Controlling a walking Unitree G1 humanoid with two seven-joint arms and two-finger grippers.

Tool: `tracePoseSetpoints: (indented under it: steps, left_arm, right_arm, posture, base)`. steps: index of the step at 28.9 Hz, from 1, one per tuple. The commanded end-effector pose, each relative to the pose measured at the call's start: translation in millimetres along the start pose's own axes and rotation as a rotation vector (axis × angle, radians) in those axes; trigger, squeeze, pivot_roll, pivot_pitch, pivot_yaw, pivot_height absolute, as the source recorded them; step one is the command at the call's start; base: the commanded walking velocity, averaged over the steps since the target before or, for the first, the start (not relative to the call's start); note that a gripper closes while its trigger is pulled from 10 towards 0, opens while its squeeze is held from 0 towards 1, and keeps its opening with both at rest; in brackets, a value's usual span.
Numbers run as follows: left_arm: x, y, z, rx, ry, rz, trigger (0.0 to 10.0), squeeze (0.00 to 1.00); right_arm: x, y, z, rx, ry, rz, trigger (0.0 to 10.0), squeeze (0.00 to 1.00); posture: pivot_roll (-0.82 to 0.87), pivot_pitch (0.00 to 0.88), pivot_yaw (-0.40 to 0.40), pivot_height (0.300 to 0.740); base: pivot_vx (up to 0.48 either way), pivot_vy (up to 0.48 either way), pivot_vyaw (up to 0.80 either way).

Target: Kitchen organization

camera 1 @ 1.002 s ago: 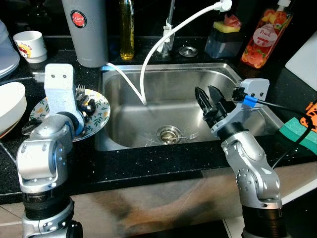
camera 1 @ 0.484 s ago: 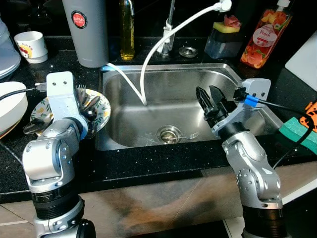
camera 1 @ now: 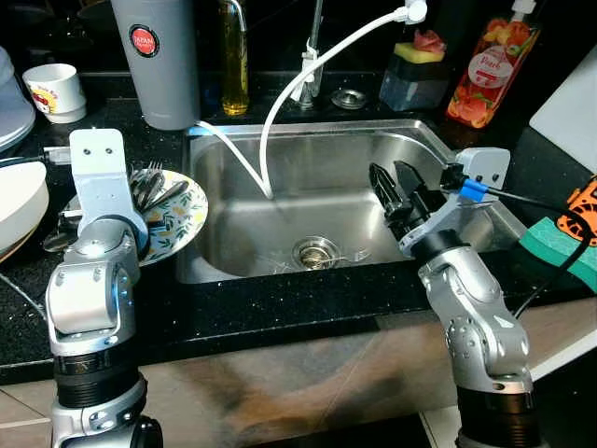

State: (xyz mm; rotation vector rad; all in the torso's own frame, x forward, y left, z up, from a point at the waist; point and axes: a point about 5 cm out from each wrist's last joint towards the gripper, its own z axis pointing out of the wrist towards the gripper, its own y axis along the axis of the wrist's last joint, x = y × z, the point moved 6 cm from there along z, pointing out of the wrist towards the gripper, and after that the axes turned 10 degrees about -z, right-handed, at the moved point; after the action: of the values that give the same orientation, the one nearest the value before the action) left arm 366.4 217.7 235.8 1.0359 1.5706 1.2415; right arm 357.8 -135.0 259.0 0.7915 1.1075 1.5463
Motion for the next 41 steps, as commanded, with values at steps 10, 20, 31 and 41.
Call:
tracePoseSetpoints:
  steps: [10,20,31,41]
  left_arm:
    - [-75.6,32.2,-4.0,-0.104,-0.299,-0.083,10.0,0.00]
    - [-184.1,-23.3,-16.3,0.086,-0.694,0.074,10.0,0.00]
    - [-185.1,-70.0,0.8,0.065,-0.695,0.340,10.0,0.32]
    - [-163.0,-3.8,-3.6,-0.127,-0.655,0.197,10.0,0.00]
  right_arm:
    - [-6.9,1.6,0.4,-0.005,-0.020,0.002,10.0,0.00]
    - [-9.6,2.5,2.6,-0.007,-0.032,-0.025,10.0,0.00]
    - [1.6,-1.2,-2.6,-0.002,0.007,-0.035,10.0,0.00]
    - [8.5,0.2,-0.9,-0.015,0.029,-0.012,10.0,0.00]
  posture:
    - [0.10,0.051,-0.048,0.740]
    - [0.08,0.055,-0.052,0.740]
    - [0.07,0.063,-0.041,0.740]
    - [0.08,0.065,-0.048,0.740]
  base:
    - [0.000,0.000,0.00]
    - [0.000,0.000,0.00]
    - [0.000,0.000,0.00]
    - [0.000,0.000,0.00]
